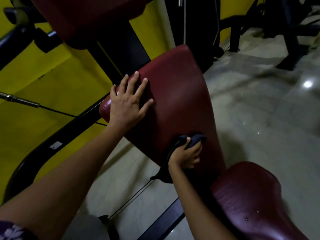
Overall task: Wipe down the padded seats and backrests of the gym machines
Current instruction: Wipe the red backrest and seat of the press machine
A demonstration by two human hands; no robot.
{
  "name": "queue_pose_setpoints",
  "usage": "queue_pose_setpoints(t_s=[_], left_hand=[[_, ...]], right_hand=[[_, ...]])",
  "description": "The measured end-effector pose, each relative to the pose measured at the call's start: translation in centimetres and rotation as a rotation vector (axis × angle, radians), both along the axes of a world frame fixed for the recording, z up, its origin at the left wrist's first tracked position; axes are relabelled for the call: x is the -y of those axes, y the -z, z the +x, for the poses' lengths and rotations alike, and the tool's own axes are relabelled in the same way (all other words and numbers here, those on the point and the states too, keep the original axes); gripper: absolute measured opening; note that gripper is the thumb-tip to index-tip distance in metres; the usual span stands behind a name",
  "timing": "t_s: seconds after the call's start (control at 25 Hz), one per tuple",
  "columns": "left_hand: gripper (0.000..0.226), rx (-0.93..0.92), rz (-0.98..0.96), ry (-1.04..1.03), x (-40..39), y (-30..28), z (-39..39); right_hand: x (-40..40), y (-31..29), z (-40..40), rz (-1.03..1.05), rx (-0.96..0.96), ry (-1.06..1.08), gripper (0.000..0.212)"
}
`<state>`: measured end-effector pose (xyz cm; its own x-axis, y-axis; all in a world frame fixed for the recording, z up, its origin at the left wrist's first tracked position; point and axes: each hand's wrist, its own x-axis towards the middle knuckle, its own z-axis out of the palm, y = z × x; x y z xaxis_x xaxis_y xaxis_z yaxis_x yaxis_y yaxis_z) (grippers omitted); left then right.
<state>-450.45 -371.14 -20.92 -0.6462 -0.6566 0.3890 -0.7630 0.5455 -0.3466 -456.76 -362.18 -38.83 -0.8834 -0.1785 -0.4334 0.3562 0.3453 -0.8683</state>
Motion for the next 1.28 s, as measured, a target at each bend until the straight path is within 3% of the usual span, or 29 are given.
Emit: queue_pose_setpoints(t_s=[0.04,0.12,0.24,0.32,0.44,0.48,0.52,0.64,0.72,0.76,0.84,0.96,1.0,1.08,1.28], left_hand=[[0.07,-0.009,-0.008,-0.022,-0.4,0.4,-0.5],[0.07,-0.001,-0.053,-0.038,-0.8,1.3,-1.1],[0.061,0.134,-0.143,0.174,-0.9,2.0,-1.3],[0.056,0.157,-0.147,0.238,-0.6,2.0,-1.3],[0.054,0.118,-0.178,0.198,-0.9,2.6,-1.2],[0.053,0.121,-0.19,0.202,-0.9,2.6,-1.2],[0.052,0.125,-0.194,0.208,-0.8,2.6,-1.2],[0.05,0.115,-0.196,0.217,-0.5,2.4,-1.2],[0.05,0.107,-0.199,0.216,-0.6,2.6,-1.2],[0.05,0.104,-0.199,0.218,-0.7,2.7,-1.2],[0.05,0.106,-0.205,0.22,-0.6,2.7,-1.2],[0.05,0.089,-0.209,0.221,-0.7,2.8,-1.2],[0.05,0.085,-0.212,0.224,-0.8,2.8,-1.2],[0.05,0.09,-0.219,0.226,-0.7,2.8,-1.2],[0.051,0.1,-0.219,0.222,-0.6,2.7,-1.2]], right_hand=[[0.0,-1.3,1.5,-0.008,-0.002,0.006,0.067],[-0.3,-3.0,4.4,-0.091,-0.307,-0.065,0.065],[-0.5,-0.5,5.3,-0.134,-0.628,-0.159,0.056],[-0.9,2.3,2.8,-0.077,-0.482,-0.097,0.06],[-0.8,3.5,-1.7,-0.005,0.139,0.057,0.056],[-0.1,2.4,-2.5,-0.015,0.209,0.071,0.056],[0.8,0.7,-2.9,-0.035,0.14,0.058,0.058],[2.7,-4.2,-2.8,-0.151,-0.456,-0.04,0.06],[3.3,-3.8,-3.7,-0.187,-0.752,-0.104,0.053],[3.2,-2.5,-4.6,-0.181,-0.796,-0.118,0.052],[2.6,0.4,-6.6,-0.122,-0.573,-0.039,0.056],[2.2,1.8,-8.3,-0.065,0.114,0.061,0.055],[2.5,0.9,-8.4,-0.068,0.165,0.056,0.054],[3.4,-2.6,-8.5,-0.084,0.014,0.037,0.054],[7.6,-12.2,-9.1,-0.107,-0.735,-0.198,0.053]])
